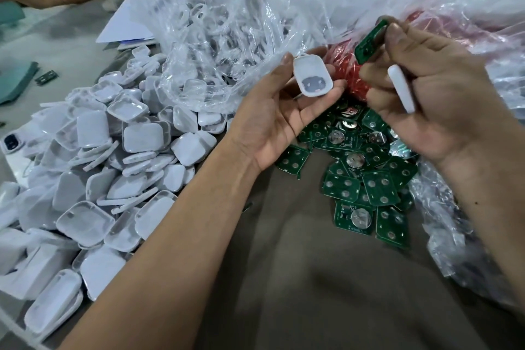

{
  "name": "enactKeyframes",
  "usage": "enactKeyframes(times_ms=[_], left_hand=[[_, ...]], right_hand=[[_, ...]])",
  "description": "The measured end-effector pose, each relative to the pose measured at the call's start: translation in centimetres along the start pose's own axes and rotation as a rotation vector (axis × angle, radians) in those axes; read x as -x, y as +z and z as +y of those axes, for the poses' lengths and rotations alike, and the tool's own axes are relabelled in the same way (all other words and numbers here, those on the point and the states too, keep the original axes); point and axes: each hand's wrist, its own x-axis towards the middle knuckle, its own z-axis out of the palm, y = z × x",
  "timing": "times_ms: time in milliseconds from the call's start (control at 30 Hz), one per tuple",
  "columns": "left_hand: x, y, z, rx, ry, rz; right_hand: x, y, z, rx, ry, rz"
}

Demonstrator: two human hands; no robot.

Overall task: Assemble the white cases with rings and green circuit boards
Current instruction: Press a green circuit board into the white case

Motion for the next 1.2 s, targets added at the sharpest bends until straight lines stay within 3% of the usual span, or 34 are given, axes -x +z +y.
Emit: enactKeyframes(times_ms=[233,567,700,1200], left_hand=[[-0.4,-0.2,-0.3,-0.08,0.023,0.029],[-0.8,-0.7,-0.3,0.141,0.033,-0.085],[-0.7,-0.8,-0.3,0.119,0.055,-0.116],[-0.2,-0.2,-1.4,-0.089,0.123,-0.187]], right_hand=[[-0.2,-0.4,0.2,0.029,0.067,-0.047],[-0.4,-0.4,0.2,-0.018,0.051,0.016],[-0.5,-0.8,-0.3,-0.025,0.04,0.042],[-0.2,0.5,1.0,0.345,-0.295,0.139]])
